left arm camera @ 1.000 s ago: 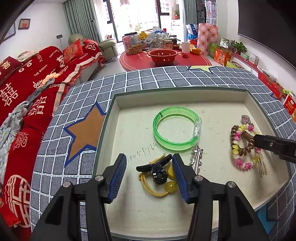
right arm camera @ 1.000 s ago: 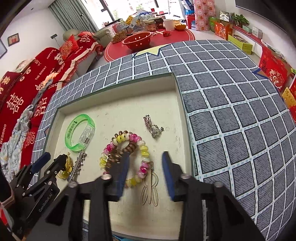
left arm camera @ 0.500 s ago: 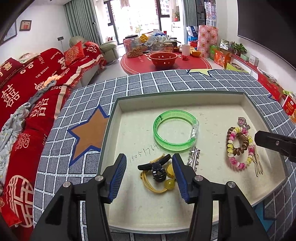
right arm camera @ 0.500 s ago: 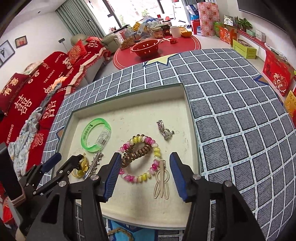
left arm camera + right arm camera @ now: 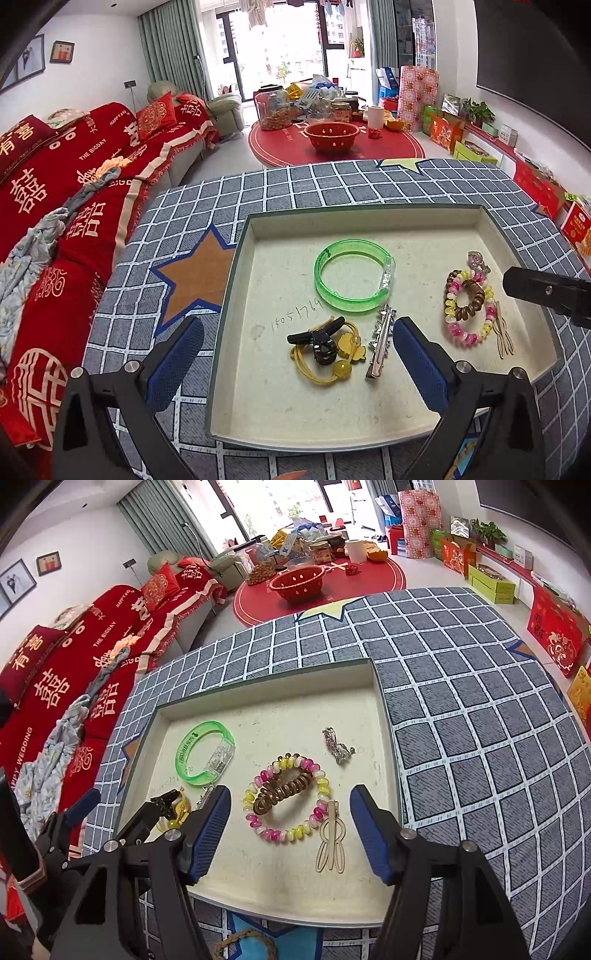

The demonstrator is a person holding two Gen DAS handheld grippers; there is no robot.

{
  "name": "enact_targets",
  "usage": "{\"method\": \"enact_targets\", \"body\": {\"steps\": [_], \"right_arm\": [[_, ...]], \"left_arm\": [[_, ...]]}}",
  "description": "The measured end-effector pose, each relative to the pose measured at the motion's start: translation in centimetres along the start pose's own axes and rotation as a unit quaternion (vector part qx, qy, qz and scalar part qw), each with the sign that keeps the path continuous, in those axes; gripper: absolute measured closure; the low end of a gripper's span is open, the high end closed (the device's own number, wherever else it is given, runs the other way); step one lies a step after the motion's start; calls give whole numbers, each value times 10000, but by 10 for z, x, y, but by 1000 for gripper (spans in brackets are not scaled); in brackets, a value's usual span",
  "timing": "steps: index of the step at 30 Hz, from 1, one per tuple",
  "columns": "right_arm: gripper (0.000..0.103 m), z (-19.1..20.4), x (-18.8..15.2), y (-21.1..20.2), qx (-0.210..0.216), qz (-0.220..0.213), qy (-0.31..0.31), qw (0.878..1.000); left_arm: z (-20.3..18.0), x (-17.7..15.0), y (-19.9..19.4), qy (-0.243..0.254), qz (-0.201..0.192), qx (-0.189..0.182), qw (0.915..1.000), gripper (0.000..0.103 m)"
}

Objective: Organize jewelry
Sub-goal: 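Move both tools back to the braided bracelet and pink heart charm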

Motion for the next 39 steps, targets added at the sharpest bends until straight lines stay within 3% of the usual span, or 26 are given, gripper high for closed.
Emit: {"method": "enact_targets", "body": {"steps": [3, 5, 7, 15, 24, 39], "right_arm": [[10, 2, 0, -6, 182, -74, 27, 9998], [9, 6, -2, -11, 238, -143, -16, 9996], [0, 10, -3, -15, 230, -201, -91, 9995], [0, 15, -17, -37, 351, -360, -39, 9987], [0, 7, -48, -56, 425, -94, 69, 9990], [0, -15, -159, -69, -19, 236, -209, 9995]], "left_arm": [[1, -2, -5, 41, -2, 54, 10000, 0], [3, -5, -9, 24, -2, 48, 10000, 0], [5, -9, -13, 20, 11, 4, 10000, 0], [9, -33, -34, 98, -11, -99, 9999, 0], [0, -76, -47, 346, 200, -539, 9977, 0], [-20, -123, -51, 540, 479, -805, 9941, 0]]}}
Point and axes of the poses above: each gripper's, at about its wrist camera, not at the fingertips, and y roughly the way its jaws point, z to its left, x to its top, the point moved 3 cm from there along y, roughly the way its jaws point, and after that the axes turned 8 degrees about z, right-handed, at the moved point
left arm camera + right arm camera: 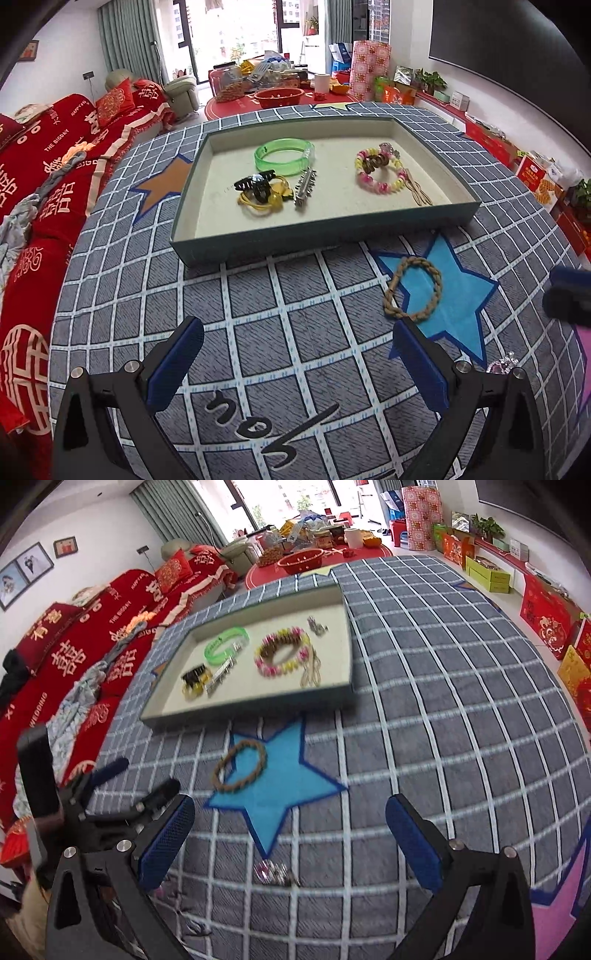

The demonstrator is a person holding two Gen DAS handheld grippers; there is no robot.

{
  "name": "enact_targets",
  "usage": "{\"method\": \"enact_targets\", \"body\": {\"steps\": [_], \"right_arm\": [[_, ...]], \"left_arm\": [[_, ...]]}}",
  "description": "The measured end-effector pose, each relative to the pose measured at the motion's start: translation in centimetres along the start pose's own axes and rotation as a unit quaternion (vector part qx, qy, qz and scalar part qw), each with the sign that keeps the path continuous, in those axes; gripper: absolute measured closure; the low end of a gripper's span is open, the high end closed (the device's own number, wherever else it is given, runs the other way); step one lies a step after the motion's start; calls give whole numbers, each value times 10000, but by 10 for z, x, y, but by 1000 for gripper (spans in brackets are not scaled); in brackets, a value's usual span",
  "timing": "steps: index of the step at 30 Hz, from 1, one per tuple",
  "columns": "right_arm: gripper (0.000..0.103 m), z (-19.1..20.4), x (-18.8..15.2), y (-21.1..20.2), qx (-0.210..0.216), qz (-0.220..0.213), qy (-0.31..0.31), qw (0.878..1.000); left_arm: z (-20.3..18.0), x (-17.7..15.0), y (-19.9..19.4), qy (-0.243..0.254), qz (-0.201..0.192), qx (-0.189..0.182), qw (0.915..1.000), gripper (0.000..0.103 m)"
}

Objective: Organize jewelry
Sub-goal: 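Move both tools back to the braided bracelet and pink heart charm, then grasp the braided brown bracelet with the left tool while the right tool grasps the heart charm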

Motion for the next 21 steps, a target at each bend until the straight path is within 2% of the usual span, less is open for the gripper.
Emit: {"method": "enact_targets", "body": {"steps": [10, 21], "right_arm": [[0, 15, -52, 14, -418, 183, -555, 9974], [0, 18, -59, 26, -634, 188, -645, 9957]], "left_arm": [[-20, -6, 4, 123, 103, -371, 9992, 0], [-43, 10, 22, 405, 249, -253, 9985, 0]]}}
Point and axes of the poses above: each gripper's, at about its wrist camera, not at the fingertips, and y roughly the way its jaws point, z to its left, x to its top, the point moved 3 cm from there along y, roughly the way its jaws point, and after that the axes turned 8 degrees about z, right-handed, at the moved point
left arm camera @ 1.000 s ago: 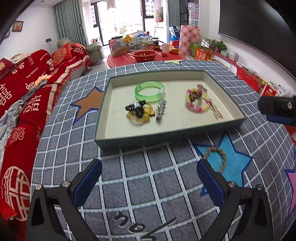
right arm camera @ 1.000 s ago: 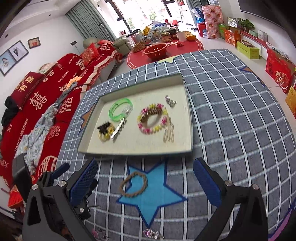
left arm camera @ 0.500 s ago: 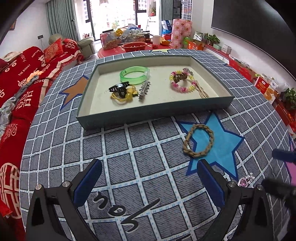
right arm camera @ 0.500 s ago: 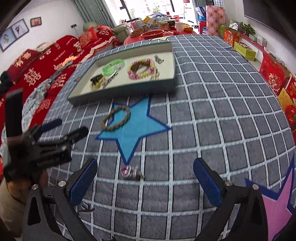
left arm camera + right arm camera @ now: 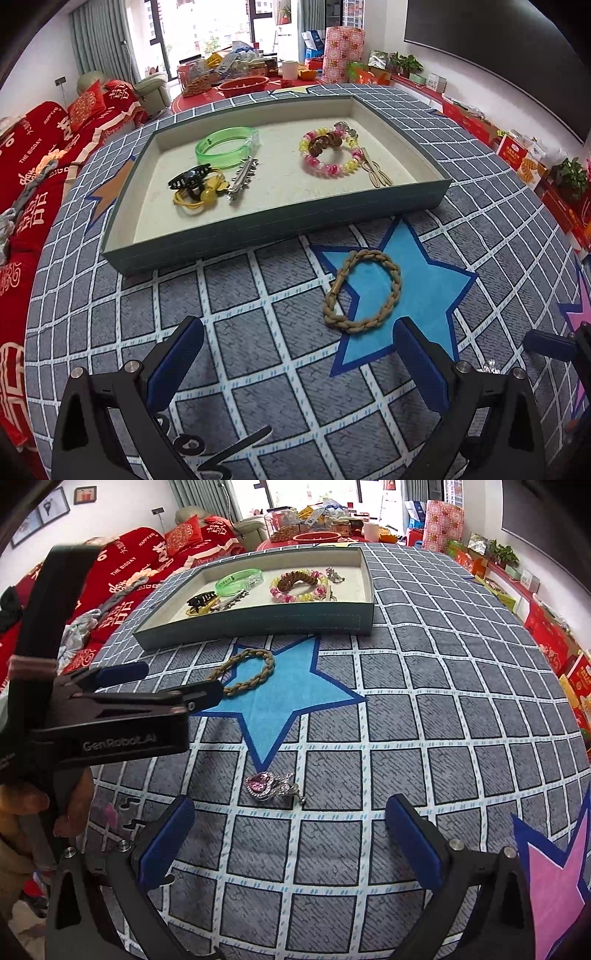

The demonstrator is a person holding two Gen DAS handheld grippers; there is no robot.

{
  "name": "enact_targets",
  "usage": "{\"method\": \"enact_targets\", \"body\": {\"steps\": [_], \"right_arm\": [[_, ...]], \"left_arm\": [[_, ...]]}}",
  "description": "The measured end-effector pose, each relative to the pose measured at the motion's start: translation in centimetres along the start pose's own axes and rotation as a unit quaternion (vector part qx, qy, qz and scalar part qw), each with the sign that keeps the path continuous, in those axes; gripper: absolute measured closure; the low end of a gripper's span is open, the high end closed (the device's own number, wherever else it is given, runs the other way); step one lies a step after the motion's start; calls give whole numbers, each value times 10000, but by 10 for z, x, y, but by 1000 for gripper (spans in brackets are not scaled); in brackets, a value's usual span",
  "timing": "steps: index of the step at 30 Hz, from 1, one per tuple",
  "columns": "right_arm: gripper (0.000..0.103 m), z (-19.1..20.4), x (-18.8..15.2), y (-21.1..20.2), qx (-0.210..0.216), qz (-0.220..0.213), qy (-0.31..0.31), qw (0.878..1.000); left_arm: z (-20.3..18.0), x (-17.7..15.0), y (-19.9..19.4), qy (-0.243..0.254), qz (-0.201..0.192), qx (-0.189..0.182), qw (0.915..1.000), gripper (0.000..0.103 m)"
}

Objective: Organize jewelry
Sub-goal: 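Grasp the braided brown bracelet with the left tool while the right tool grasps the heart charm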

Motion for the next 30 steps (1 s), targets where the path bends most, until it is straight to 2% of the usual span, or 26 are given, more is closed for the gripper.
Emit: {"method": "enact_targets", "body": {"steps": [2, 3, 9, 15, 19, 24, 27, 30], "right_arm": [[1, 0, 0, 1, -37, -32, -5, 10000], [7, 1, 1, 1, -44, -50, -9, 10000], [23, 10, 5, 3, -388, -131, -231, 9989], [29, 17, 6, 7, -670, -189, -481, 9964], [37, 20, 5, 5, -637, -243, -543, 9962], [54, 25, 3, 3, -571, -254, -641, 9960], [65, 26, 3, 2, -532, -258, -662, 9961], [69, 26, 1, 1, -507, -270, -638, 9963]], "left_arm": [[-4, 3, 3, 49, 31, -32, 10000, 0], [-6, 5, 5, 78, 38, -60, 9999, 0], [-18, 12, 12, 226, 49, -6, 9997, 0], [-24, 15, 18, 294, 105, -77, 9995, 0], [-23, 19, 21, 202, 150, -120, 9996, 0], [-26, 19, 19, 275, 133, -87, 9995, 0], [-31, 20, 17, 349, 115, -215, 9991, 12], [-37, 19, 12, 488, 56, -265, 9984, 29]]}}
Point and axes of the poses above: each gripper's, at about its wrist camera, not at the fingertips, and y roughly the way its jaws point, z to its left, x to its top, the point moved 3 cm from there along y, roughly the way its jaws point, and after that the axes turned 8 degrees about z, right-handed, at the moved point
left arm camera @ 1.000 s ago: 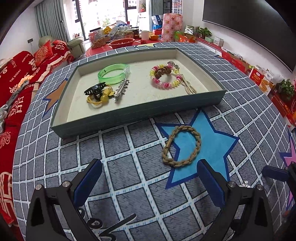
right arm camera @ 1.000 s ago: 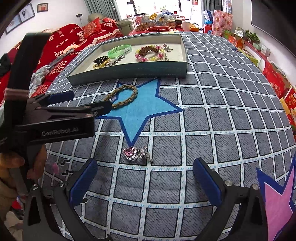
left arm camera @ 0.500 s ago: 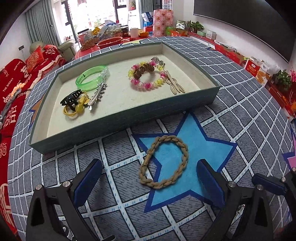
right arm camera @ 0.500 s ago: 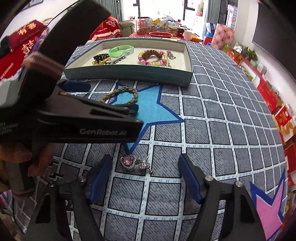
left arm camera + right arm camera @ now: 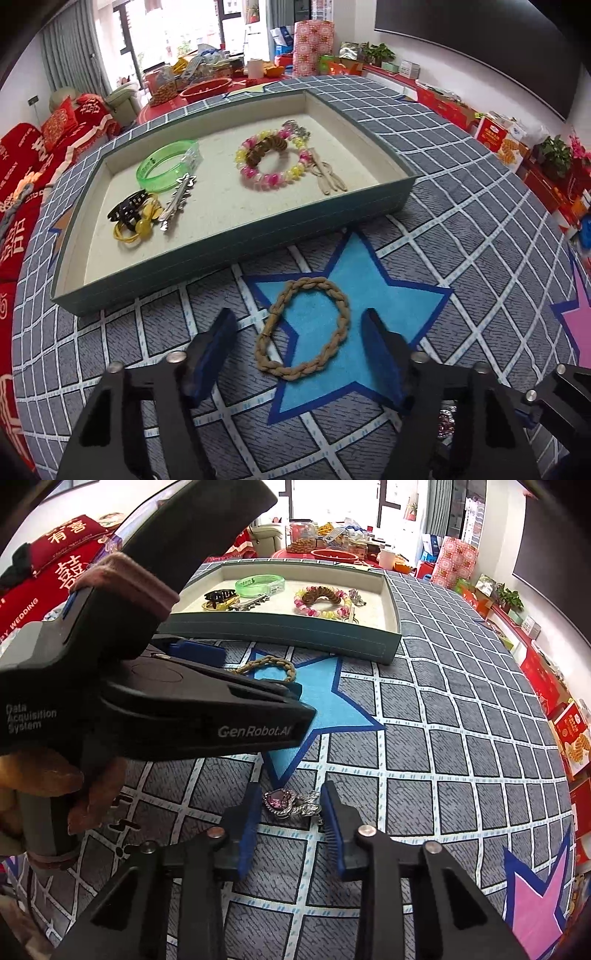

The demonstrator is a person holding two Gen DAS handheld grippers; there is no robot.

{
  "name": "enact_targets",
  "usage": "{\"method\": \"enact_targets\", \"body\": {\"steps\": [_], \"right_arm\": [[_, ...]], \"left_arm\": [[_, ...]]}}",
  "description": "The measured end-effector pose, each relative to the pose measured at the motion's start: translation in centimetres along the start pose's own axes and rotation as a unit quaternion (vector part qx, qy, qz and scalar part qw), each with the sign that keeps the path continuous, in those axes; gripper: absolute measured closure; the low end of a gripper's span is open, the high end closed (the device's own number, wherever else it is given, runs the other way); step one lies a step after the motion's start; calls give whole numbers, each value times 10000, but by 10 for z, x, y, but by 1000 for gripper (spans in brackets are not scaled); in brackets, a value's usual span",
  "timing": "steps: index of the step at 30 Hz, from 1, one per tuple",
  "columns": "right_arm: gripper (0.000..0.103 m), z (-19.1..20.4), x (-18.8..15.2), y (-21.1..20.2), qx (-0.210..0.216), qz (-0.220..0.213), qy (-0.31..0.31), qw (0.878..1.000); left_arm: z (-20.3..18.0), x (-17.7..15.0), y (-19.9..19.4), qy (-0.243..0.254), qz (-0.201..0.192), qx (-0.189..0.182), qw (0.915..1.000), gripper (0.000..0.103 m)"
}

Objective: Organize jewelry
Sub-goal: 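Grasp the braided brown bracelet with the left tool while the right tool grasps the heart charm, then lower the braided bracelet and heart charm into the tray and open both tools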

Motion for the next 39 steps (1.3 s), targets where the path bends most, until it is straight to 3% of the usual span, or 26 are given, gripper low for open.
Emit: {"method": "enact_targets", "body": {"steps": [4, 7, 28, 39], "right_arm": [[69, -1, -3, -1, 23, -39, 44, 10000], [69, -2, -5, -3, 35, -47, 62, 10000], [69, -30, 2, -7, 479, -3, 707, 9963], [69, -49, 17, -14, 683, -53, 1103, 9915]], "left_arm": [[-5, 0, -3, 118, -42, -69, 9999, 61], [-3, -2, -5, 93, -50, -52, 9999, 78], [27, -30, -21, -445, -113, -58, 9989, 78], [45, -35, -44, -721, -362, -6, 9967, 78]]}}
Point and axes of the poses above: each gripper's, at about its wrist camera, not at the fingertips, and y roughly the way its jaws point, z to its left, x to its top, the point moved 3 cm from there along y, roughly the way its jaws point, and after that the axes turned 8 degrees about z, right-handed, at the moved point
